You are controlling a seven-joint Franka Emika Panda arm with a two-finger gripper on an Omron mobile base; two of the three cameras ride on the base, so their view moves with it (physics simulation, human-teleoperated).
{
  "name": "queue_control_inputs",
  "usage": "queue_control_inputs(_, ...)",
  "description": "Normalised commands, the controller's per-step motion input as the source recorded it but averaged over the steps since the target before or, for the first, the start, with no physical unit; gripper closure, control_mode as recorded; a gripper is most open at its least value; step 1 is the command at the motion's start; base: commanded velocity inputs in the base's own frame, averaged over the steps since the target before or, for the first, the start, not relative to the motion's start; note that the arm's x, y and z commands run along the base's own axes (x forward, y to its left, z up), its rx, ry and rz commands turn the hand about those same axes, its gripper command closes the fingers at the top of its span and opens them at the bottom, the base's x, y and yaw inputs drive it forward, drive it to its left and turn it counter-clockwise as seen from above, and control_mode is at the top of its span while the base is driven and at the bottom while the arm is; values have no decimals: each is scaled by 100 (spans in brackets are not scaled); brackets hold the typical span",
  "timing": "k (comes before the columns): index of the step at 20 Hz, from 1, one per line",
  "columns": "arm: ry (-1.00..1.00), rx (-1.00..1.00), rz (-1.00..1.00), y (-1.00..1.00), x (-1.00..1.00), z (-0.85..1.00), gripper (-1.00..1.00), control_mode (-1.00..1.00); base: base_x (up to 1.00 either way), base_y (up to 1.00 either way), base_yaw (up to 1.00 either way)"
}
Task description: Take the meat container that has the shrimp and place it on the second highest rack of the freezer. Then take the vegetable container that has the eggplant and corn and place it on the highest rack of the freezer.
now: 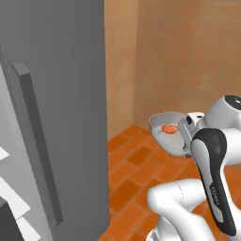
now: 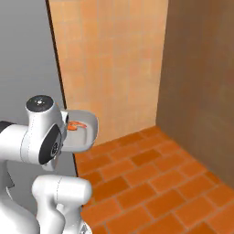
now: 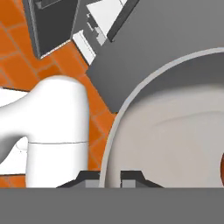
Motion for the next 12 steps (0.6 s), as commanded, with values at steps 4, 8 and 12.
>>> queue_control_inputs(4, 0, 0, 0, 0, 0, 0, 100, 100, 0, 24, 77)
queue_control_inputs(8, 0, 0, 0, 0, 0, 0, 100, 100, 8, 21, 70)
queue_control_inputs(12, 0, 0, 0, 0, 0, 0, 100, 100, 17, 8, 64)
